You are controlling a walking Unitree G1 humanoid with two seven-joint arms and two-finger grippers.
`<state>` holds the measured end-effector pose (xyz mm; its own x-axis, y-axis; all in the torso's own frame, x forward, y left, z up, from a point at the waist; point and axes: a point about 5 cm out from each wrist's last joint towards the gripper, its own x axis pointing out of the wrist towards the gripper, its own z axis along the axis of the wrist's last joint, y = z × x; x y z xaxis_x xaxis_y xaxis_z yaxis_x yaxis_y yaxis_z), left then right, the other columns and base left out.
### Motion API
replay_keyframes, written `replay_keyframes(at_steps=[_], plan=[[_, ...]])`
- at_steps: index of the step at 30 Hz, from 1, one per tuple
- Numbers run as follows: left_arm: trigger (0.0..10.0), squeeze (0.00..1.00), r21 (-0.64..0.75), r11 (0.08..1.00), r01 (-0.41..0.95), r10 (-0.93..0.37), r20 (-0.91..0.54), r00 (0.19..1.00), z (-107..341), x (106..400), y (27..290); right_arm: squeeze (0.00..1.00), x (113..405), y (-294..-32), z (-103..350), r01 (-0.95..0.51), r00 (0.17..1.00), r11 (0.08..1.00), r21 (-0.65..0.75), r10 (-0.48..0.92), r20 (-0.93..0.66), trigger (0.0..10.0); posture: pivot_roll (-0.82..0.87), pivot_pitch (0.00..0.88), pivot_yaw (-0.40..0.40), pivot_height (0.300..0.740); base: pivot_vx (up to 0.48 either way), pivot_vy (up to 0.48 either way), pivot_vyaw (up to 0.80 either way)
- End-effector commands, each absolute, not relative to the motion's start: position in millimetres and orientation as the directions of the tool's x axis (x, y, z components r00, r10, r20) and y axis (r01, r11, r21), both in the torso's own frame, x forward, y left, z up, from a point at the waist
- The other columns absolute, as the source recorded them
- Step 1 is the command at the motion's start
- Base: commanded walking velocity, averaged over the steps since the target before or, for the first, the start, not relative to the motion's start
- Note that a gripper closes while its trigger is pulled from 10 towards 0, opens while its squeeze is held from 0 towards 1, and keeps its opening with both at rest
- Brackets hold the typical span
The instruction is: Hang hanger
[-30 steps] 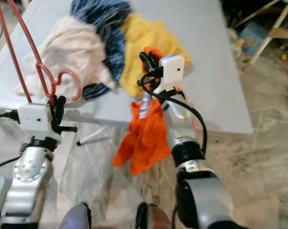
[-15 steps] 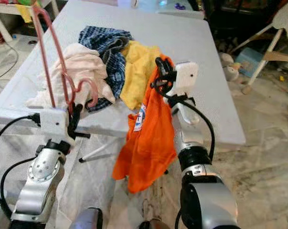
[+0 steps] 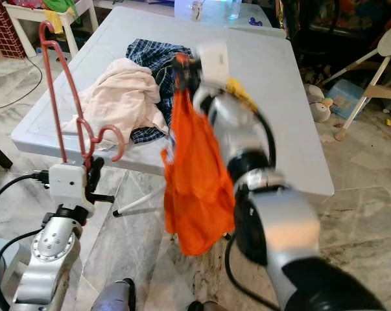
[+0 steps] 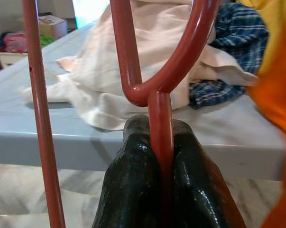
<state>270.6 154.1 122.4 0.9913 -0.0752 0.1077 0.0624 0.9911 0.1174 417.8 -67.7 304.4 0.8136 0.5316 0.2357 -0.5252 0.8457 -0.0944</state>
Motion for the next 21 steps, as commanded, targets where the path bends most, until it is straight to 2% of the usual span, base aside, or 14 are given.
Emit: replay_keyframes(at_steps=[1, 3, 5, 7, 10, 11, 12, 13, 14, 18, 19, 20, 21], plan=[[10.0, 0.0, 0.129, 0.989, 0.075, -0.089, 0.114, 0.989, 122, 270, 151, 0.0, 420, -74, 320, -0.507, 0.831, 0.859, -0.076, 0.51, 0.222, 10.0, 0.37, 0.105, -0.155, 0.74, 0.0, 0.0, 0.0], [10.0, 0.0, 0.118, 0.991, 0.062, -0.075, 0.107, 0.991, 120, 269, 153, 0.0, 423, -80, 335, -0.446, 0.869, 0.885, -0.135, 0.465, 0.17, 10.0, 0.38, 0.107, -0.152, 0.74, 0.0, 0.0, 0.0], [10.0, 0.0, 0.124, 0.99, 0.061, -0.074, 0.103, 0.992, 119, 268, 153, 0.0, 423, -86, 351, -0.395, 0.884, 0.902, -0.174, 0.425, 0.198, 10.0, 0.38, 0.107, -0.152, 0.74, 0.0, 0.0, 0.0], [10.0, 0.0, 0.135, 0.989, 0.059, -0.075, 0.109, 0.991, 120, 268, 154, 0.0, 419, -99, 391, -0.264, 0.892, 0.942, -0.208, 0.321, 0.319, 10.0, 0.39, 0.11, -0.157, 0.74, 0.0, 0.0, 0.0], [10.0, 0.0, 0.141, 0.989, 0.047, -0.064, 0.12, 0.991, 123, 268, 156, 0.0, 405, -113, 444, -0.063, 0.847, 0.955, -0.29, 0.205, 0.491, 10.0, 0.4, 0.115, -0.159, 0.74, 0.0, 0.0, 0.0], [10.0, 0.0, 0.143, 0.989, 0.029, -0.047, 0.124, 0.991, 123, 268, 159, 0.0, 392, -119, 475, 0.049, 0.786, 0.95, -0.309, 0.155, 0.599, 10.0, 0.41, 0.117, -0.16, 0.74, 0.0, 0.0, 0.0], [10.0, 0.0, 0.143, 0.989, 0.029, -0.047, 0.124, 0.991, 123, 268, 159, 0.0, 392, -119, 475, 0.049, 0.786, 0.95, -0.309, 0.155, 0.599, 10.0, 0.41, 0.117, -0.16, 0.74, 0.0, 0.0, 0.0], [10.0, 0.0, 0.146, 0.989, 0.001, -0.021, 0.131, 0.991, 124, 267, 162, 0.0, 359, -129, 529, 0.306, 0.603, 0.901, -0.309, 0.067, 0.795, 10.0, 0.42, 0.127, -0.165, 0.74, 0.0, 0.0, 0.0], [10.0, 0.0, 0.147, 0.989, -0.006, -0.014, 0.134, 0.991, 124, 266, 163, 0.0, 347, -132, 544, 0.381, 0.534, 0.878, -0.292, 0.049, 0.844, 10.0, 0.42, 0.127, -0.165, 0.74, 0.0, 0.0, 0.0], [10.0, 0.0, 0.146, 0.989, -0.026, 0.006, 0.14, 0.99, 124, 263, 164, 0.0, 314, -140, 579, 0.517, 0.329, 0.837, -0.178, -0.002, 0.944, 10.0, 0.43, 0.136, -0.175, 0.74, 0.0, 0.0, 0.0], [10.0, 0.0, 0.145, 0.989, -0.034, 0.013, 0.142, 0.99, 124, 262, 164, 0.0, 308, -141, 582, 0.573, 0.271, 0.802, -0.167, 0.006, 0.962, 10.0, 0.43, 0.142, -0.18, 0.74, 0.0, 0.0, 0.0], [10.0, 0.0, 0.144, 0.988, -0.048, 0.026, 0.149, 0.988, 125, 261, 165, 0.0, 303, -139, 583, 0.667, 0.183, 0.729, -0.153, 0.039, 0.982, 10.0, 0.44, 0.145, -0.183, 0.74, 0.0, 0.0, 0.0], [10.0, 0.0, 0.144, 0.988, -0.053, 0.031, 0.152, 0.988, 126, 261, 166, 0.0, 302, -138, 582, 0.692, 0.16, 0.706, -0.15, 0.053, 0.986, 10.0, 0.44, 0.145, -0.183, 0.74, 0.0, 0.0, 0.0]])
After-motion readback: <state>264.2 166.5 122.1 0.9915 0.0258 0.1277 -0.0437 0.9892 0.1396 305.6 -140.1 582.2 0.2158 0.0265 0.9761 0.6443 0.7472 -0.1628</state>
